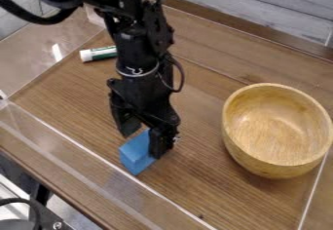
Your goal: Put the blue block in the brown bowl
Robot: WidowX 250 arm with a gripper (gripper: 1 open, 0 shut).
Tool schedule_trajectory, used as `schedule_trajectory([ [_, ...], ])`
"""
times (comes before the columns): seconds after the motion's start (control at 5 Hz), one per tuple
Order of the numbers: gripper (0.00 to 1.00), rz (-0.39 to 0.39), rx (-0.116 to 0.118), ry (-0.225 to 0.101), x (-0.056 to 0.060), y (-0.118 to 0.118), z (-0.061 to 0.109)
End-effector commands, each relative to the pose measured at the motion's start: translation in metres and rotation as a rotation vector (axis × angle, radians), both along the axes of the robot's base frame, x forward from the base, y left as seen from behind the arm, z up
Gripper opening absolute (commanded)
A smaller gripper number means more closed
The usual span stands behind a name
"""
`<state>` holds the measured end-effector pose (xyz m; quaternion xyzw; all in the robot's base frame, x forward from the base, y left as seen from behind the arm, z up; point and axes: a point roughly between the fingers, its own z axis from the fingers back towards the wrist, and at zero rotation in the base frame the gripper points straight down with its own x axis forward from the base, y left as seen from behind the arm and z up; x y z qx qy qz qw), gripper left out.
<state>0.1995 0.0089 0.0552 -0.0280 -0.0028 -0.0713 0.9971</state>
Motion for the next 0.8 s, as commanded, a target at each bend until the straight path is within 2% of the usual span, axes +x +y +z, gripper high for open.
schedule_trajectory([
  [0.0, 1.00, 0.009, -0.003, -0.031, 0.0049, 0.0029, 0.0033],
  [0.6, 1.00, 0.019, -0.018, -0.048, 0.0040, 0.0048, 0.0015],
])
